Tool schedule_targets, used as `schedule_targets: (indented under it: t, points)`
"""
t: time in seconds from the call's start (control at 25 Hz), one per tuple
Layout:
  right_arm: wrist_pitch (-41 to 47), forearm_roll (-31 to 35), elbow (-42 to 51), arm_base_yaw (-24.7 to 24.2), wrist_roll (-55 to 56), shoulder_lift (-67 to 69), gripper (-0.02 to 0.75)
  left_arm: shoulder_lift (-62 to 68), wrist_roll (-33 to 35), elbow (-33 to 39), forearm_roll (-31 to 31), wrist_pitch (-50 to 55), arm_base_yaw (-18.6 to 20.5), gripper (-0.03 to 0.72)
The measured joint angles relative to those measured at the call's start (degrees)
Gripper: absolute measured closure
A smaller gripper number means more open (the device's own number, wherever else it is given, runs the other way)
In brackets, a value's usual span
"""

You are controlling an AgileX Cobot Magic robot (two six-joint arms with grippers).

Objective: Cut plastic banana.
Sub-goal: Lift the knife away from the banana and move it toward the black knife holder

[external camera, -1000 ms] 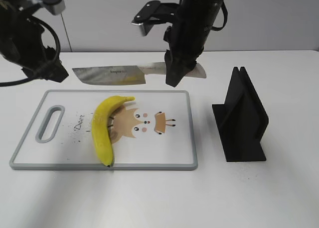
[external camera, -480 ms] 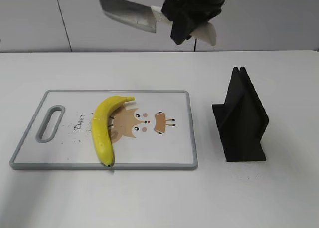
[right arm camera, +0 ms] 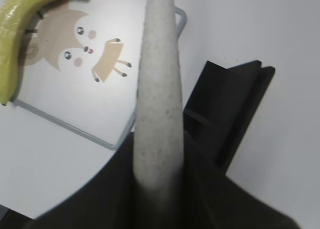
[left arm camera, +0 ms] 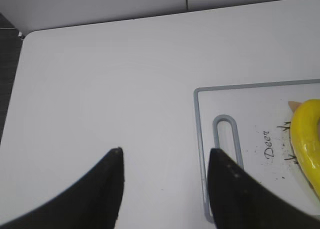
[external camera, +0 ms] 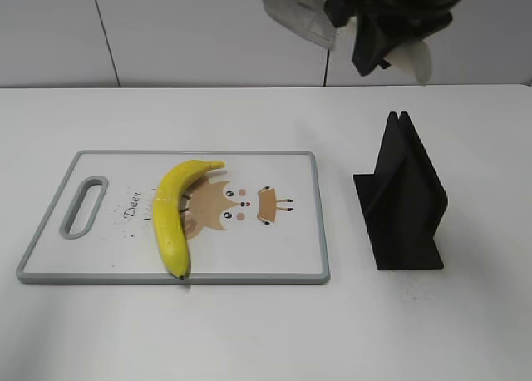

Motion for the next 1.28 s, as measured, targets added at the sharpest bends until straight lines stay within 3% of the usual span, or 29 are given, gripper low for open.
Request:
schedule_targets:
  t: [0.12, 0.28, 0.48, 0.92, 1.28]
  points:
    - [-3.8, -1.1, 8.4, -0.9, 3.0, -5.1, 0.556, -2.8, -1.1, 0.1, 1.3, 3.3, 0.0, 0.169]
    - [-7.5, -1.2, 18.4, -3.6, 5.7, -12.3, 0.556, -6.2, -1.4, 0.5, 1.4, 7.4, 0.0, 0.093]
    - [-10.7, -1.2, 28.1, -6.4, 8.5, -19.2, 0.556, -12.4, -3.3, 5.8, 1.4, 7.7, 0.0, 0.058]
    - [-13.5, -0.9, 33.7, -6.6, 13.6, -20.8, 0.556, -37.8, -4.5, 26.3, 0.9, 4.5, 0.0, 0.094]
    - [-15.5, 0.0, 38.4, -6.6, 16.3, -20.5, 0.556, -55.1, -4.6, 33.8, -1.0, 7.1, 0.0, 0.109]
